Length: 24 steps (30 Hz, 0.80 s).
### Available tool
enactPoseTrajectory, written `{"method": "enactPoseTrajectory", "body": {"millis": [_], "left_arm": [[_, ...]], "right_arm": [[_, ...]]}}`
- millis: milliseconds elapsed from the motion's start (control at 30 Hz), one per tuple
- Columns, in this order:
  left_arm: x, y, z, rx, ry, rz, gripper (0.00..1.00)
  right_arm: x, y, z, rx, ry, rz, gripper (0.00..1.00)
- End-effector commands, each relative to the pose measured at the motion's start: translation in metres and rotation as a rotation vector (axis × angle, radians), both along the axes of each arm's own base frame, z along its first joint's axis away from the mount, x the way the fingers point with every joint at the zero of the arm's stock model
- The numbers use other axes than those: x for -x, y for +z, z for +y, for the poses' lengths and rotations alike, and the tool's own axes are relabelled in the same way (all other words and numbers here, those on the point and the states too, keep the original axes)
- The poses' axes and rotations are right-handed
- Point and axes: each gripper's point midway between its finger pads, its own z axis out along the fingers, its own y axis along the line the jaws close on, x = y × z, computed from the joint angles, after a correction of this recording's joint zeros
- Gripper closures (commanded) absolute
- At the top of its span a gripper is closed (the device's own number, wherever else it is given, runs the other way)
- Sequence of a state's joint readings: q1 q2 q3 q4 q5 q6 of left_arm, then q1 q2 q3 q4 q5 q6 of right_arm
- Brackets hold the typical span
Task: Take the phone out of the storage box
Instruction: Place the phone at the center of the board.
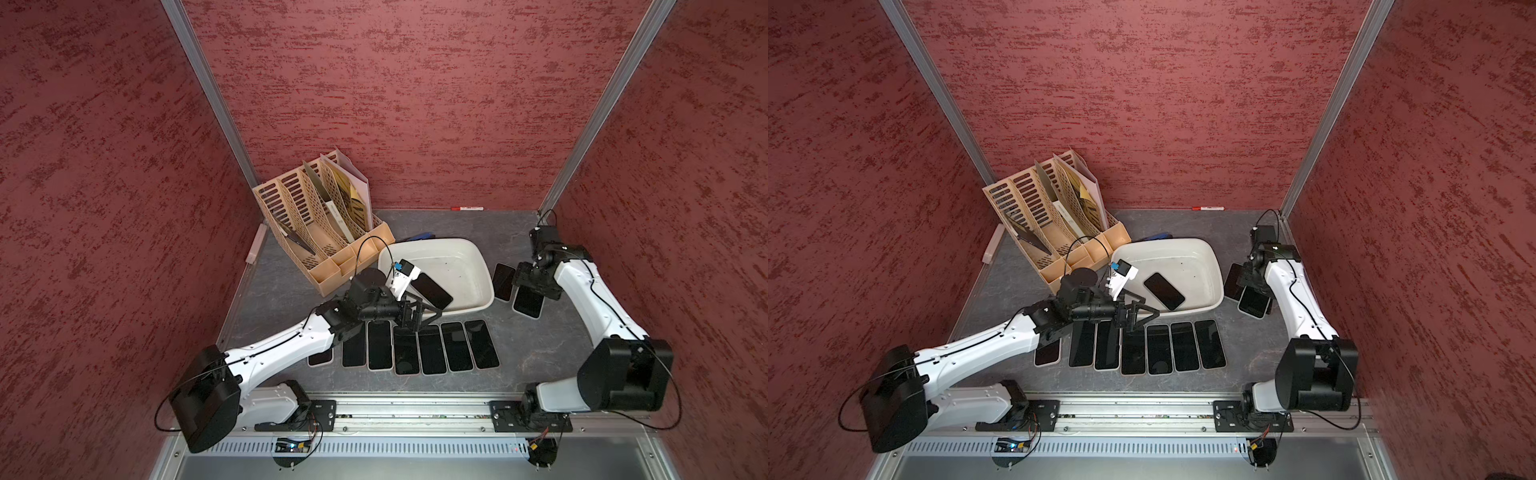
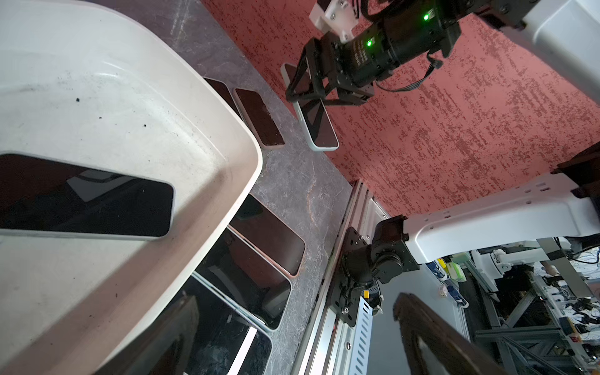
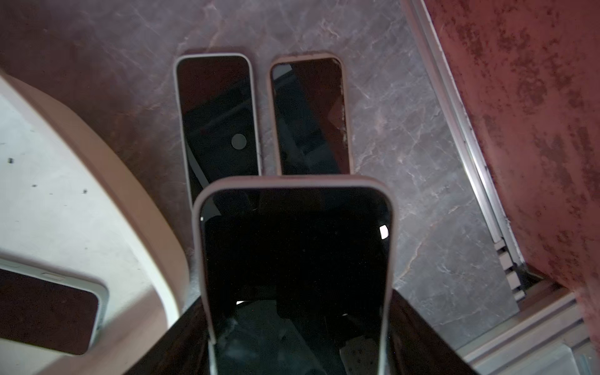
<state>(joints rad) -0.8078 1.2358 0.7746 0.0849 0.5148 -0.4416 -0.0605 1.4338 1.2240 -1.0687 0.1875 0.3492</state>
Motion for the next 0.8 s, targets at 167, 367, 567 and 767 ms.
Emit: {"method": "enactPoseTrajectory", "body": {"millis": [167, 367, 567, 767], "left_arm": [[0.001, 0.012, 0.009, 0.041, 0.035, -0.082, 0.0], [0.0, 0.012, 0.019, 0.017, 0.072, -0.101, 0.0], [-0.004, 0.017, 0.026, 0.007, 0.106, -0.133, 0.0], [-0.007, 0.015, 0.024, 0.012, 0.108, -0.124, 0.0]], "right_arm": [[0.003, -0.049, -0.003, -0.028, 0.102, 0.139, 0.4], [0.002, -0.081, 0.002, -0.037, 0.223, 0.187, 0.39], [-0.001, -0.083, 0.005, 0.0, 0.385, 0.198, 0.39], [0.007, -0.094, 0.024, 0.012, 0.541, 0.222, 0.39]]}}
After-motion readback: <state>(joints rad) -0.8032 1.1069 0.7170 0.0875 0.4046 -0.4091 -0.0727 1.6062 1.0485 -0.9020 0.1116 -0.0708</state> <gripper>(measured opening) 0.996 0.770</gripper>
